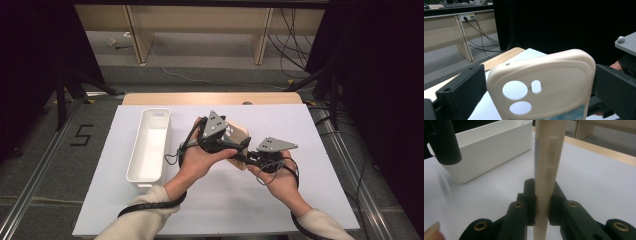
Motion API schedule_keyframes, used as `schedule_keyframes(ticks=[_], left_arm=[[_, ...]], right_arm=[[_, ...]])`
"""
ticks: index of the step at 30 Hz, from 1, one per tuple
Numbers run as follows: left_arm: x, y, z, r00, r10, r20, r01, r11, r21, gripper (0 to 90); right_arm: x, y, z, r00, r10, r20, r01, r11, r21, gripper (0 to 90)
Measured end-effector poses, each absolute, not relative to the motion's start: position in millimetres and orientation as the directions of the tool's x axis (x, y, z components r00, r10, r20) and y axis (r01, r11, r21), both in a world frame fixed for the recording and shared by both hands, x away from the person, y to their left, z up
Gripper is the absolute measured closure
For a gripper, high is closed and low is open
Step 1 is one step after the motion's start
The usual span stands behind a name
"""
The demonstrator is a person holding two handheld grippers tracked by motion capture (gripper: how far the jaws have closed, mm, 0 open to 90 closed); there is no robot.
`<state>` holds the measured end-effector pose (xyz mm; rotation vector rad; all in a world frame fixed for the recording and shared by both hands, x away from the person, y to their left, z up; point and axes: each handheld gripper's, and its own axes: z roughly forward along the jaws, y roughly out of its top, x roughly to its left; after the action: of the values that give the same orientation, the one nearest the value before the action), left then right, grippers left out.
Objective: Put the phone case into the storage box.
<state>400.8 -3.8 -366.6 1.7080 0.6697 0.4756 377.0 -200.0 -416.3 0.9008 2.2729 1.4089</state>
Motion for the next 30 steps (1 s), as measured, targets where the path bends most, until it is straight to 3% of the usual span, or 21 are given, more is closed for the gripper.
schedule_keyframes(ticks=[30], left_arm=[[401.0,-5.6,-364.7,0.746,0.663,-0.061,0.186,-0.120,0.975,9.8]], right_arm=[[378.0,-200.6,-417.3,-0.745,0.664,0.059,0.326,0.286,0.901,77.3]])
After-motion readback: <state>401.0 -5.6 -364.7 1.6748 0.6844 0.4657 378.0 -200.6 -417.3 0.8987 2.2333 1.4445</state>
